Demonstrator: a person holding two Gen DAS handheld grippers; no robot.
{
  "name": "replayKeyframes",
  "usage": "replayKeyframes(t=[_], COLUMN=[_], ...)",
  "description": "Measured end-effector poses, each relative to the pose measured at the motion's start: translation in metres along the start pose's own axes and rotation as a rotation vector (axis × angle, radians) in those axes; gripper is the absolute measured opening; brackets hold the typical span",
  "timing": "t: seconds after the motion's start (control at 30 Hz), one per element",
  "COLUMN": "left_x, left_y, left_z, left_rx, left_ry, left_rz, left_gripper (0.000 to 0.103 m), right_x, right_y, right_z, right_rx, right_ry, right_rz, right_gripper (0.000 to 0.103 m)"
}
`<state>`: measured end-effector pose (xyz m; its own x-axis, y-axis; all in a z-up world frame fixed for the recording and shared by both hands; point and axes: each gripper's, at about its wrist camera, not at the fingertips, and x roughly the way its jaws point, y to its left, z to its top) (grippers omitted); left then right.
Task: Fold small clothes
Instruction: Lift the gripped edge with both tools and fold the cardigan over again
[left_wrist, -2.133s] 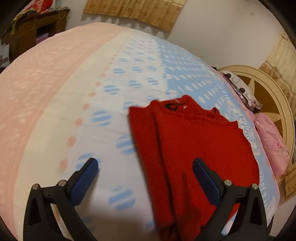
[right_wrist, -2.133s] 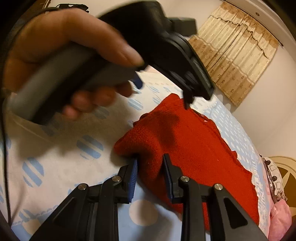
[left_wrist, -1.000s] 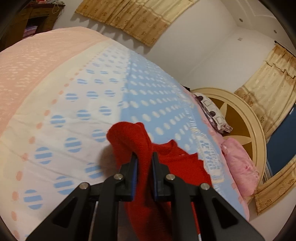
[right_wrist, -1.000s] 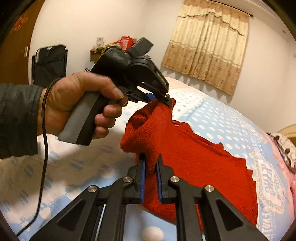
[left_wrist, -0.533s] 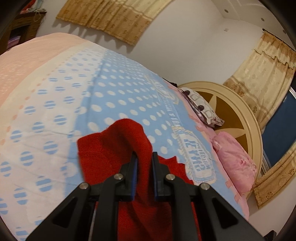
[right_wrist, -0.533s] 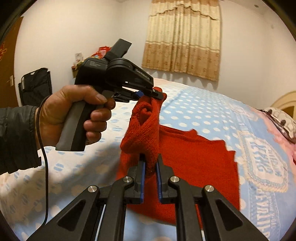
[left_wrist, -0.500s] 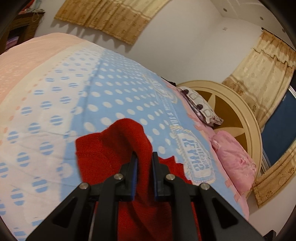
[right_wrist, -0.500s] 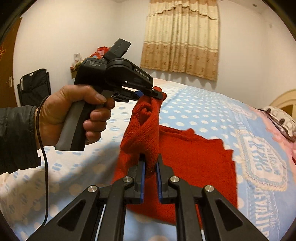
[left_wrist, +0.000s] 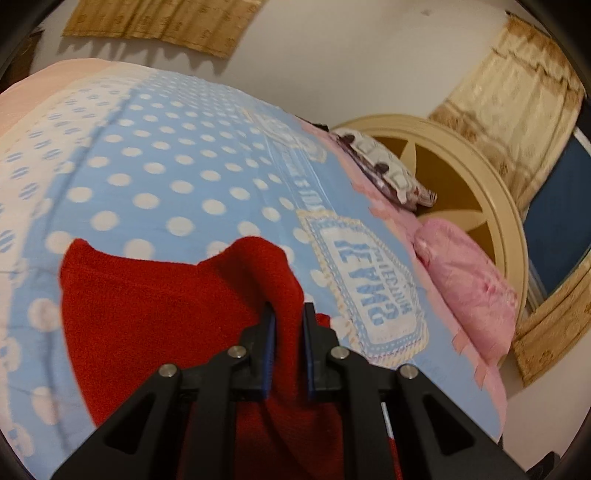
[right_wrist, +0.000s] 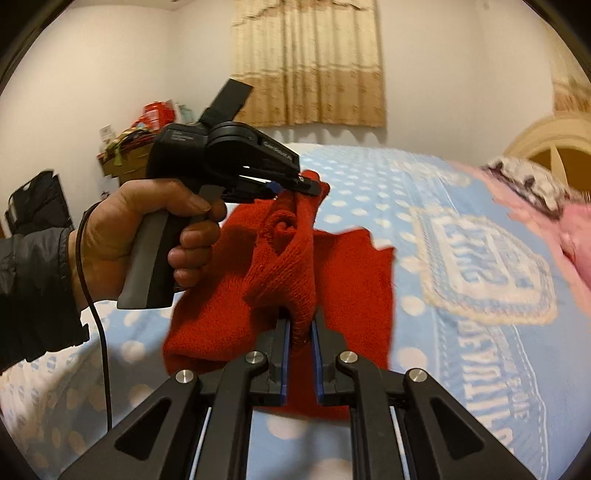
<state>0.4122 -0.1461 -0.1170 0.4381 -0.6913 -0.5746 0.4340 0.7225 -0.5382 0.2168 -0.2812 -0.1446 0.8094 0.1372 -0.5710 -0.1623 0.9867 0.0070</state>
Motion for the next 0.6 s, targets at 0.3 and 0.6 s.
replayKeyframes(t=[0.3, 0.6], left_x=[0.042, 0.054], left_y=[-0.037, -0.057], left_z=[-0.009, -0.017], left_rx=[0.109, 0.240], left_ry=[0.073, 0.086], left_rz=[0.035, 0.163], left_gripper=[0.013, 0.038], right_x=[0.003, 0.017], right_y=[-0.036, -0.074], right_z=[-0.021, -0.042], right_rx=[0.123, 0.322], right_ry=[0.102, 0.212], right_rz=[0.003, 0.126], right_gripper=[0.009, 0.010])
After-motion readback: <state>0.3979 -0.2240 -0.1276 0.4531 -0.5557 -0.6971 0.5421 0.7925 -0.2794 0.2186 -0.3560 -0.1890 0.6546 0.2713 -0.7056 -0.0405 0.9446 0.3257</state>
